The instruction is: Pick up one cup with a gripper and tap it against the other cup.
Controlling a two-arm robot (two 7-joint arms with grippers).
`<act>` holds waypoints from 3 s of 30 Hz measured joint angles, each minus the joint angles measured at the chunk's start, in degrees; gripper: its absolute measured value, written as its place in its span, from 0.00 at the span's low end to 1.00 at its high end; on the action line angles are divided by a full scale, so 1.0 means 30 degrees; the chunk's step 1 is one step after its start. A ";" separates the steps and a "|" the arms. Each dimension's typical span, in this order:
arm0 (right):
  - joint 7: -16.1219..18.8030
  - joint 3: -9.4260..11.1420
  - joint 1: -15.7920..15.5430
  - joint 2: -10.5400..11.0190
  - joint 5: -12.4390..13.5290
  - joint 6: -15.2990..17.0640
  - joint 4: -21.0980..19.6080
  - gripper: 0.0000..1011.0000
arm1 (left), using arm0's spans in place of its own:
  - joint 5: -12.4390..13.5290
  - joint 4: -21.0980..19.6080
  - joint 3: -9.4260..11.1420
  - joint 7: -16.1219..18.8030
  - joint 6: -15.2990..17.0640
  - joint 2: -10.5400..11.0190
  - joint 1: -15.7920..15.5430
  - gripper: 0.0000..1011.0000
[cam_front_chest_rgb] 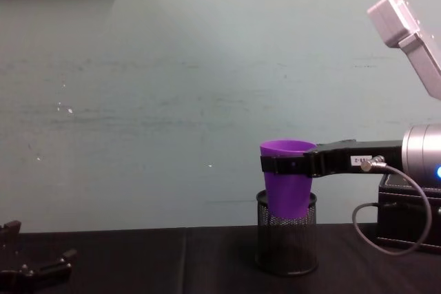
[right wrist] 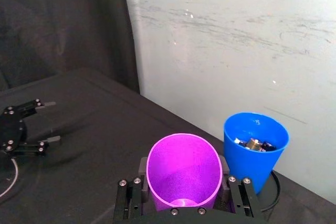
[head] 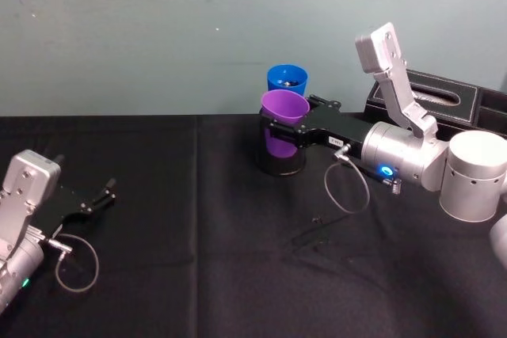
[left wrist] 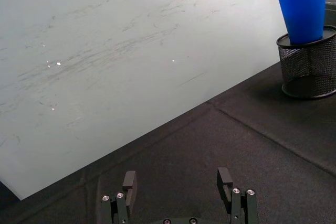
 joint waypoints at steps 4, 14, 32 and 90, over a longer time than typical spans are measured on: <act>-0.0008 0.0028 0.0121 -0.0127 -0.0092 0.0023 0.0367 0.73 | 0.0000 0.0000 0.0000 0.0000 -0.0001 -0.0001 0.0001 0.99; -0.0032 0.0154 0.0317 -0.0364 -0.0242 0.0076 0.0839 0.73 | 0.0001 0.0001 0.0001 0.0000 -0.0001 -0.0001 0.0000 0.99; -0.0150 0.0401 0.0551 -0.0638 -0.0390 0.0146 0.1302 0.73 | 0.0001 0.0001 0.0002 0.0000 -0.0001 -0.0001 -0.0001 0.99; -0.0053 0.0631 0.1104 -0.1181 -0.0621 -0.0061 0.2266 0.73 | 0.0001 0.0001 0.0000 0.0000 0.0000 -0.0001 0.0001 0.99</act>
